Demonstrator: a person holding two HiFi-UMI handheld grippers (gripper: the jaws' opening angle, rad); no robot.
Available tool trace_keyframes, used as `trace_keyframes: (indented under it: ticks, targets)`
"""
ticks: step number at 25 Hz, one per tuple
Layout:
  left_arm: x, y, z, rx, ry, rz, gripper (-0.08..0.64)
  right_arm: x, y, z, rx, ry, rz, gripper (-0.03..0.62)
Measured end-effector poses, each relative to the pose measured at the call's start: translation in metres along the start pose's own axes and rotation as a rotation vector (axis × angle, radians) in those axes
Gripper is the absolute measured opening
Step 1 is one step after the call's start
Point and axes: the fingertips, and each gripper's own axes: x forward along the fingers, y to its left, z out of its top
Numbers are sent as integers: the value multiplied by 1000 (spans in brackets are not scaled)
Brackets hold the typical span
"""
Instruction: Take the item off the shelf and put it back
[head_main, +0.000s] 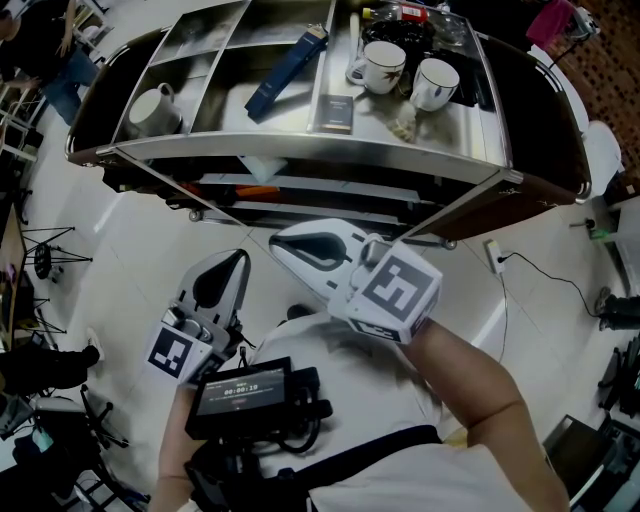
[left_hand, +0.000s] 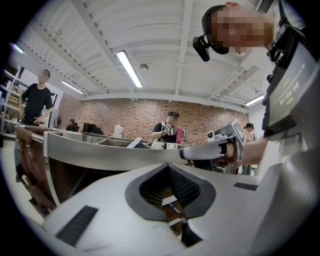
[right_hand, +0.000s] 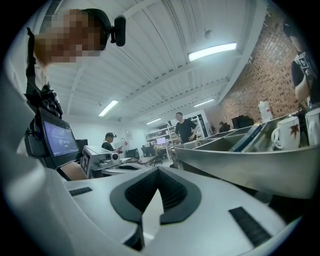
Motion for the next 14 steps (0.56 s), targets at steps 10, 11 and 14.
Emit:
trace_keyframes:
  ticks: [10,11,14]
  targets:
    - [3,3,-1,0,1,-10,9,3,-6,0,-3,-12,-11,3]
    - [4,3,-1,1,1,-11,9,4,-6,0,-3,-13,-11,3]
    - [5,4,0,4,3,-12,9,5,-8,0,-2,-13,-12,3]
